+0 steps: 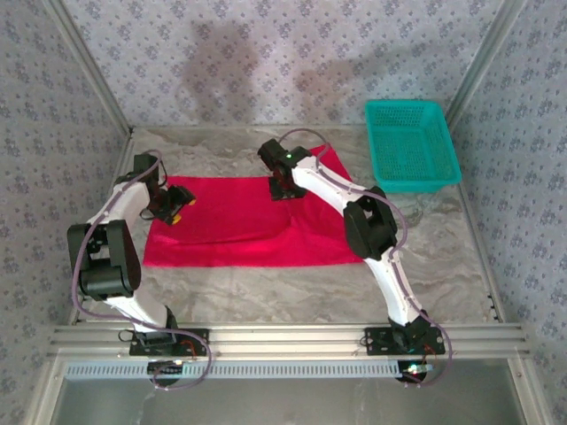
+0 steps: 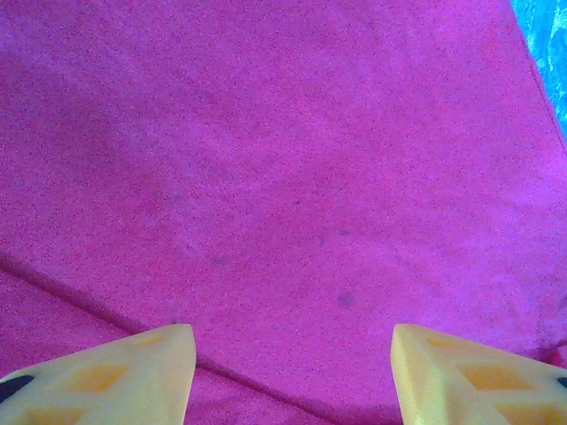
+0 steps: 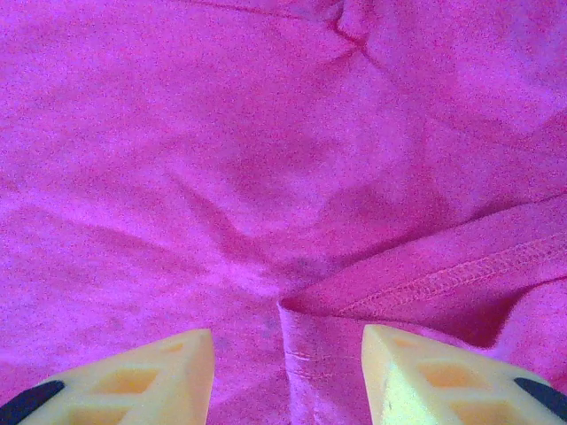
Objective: Fold the inside-out t-shirt
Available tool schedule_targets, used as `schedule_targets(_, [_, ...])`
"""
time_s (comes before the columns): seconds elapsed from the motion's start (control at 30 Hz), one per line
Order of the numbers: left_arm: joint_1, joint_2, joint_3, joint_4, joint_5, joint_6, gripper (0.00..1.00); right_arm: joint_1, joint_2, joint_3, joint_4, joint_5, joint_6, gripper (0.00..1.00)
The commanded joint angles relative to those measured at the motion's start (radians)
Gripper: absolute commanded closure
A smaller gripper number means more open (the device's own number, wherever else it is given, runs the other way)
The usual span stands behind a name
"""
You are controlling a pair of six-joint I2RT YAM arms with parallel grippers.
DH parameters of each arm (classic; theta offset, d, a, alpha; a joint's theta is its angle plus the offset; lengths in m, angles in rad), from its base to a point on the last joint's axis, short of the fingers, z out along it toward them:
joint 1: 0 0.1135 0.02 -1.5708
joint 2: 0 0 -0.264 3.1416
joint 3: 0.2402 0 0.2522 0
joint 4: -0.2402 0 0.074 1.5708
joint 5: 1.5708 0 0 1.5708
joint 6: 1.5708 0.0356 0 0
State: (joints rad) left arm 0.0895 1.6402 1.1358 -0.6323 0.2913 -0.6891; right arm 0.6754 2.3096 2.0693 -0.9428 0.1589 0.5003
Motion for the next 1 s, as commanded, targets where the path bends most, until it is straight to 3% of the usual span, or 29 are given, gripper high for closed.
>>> schedule_targets(0.0, [-0.003,-0.008,-0.006,-0.015,0.005,0.007,0.4,-0.022,-0.042,-0.01,-0.055,-0.02,0.014,0.5])
schedule_targets(0.27, [-0.016,0.033,0.02,0.014,0.032,-0.015,0.4,-0.11,-0.303,-0.398,0.157,-0.125,0.05,0.47])
schedule_targets(0.47, [-0.013,0.121,0.064,0.046,0.054,-0.029,0.4,-0.2,-0.263,-0.524,0.321,-0.31,0.104,0.47])
schedule_targets(0.7, [0.065,0.235,0.067,0.077,0.008,-0.014,0.4,-0.286,-0.145,-0.529,0.286,-0.232,0.143,0.47])
schedule_targets(0.8, [0.081,0.248,0.053,0.056,-0.059,0.008,0.4,-0.29,-0.173,-0.552,0.279,-0.198,0.138,0.47])
schedule_targets(0.97, [0.087,0.225,0.042,0.05,-0.071,-0.001,0.4,-0.283,-0.229,-0.536,0.255,-0.176,0.138,0.46])
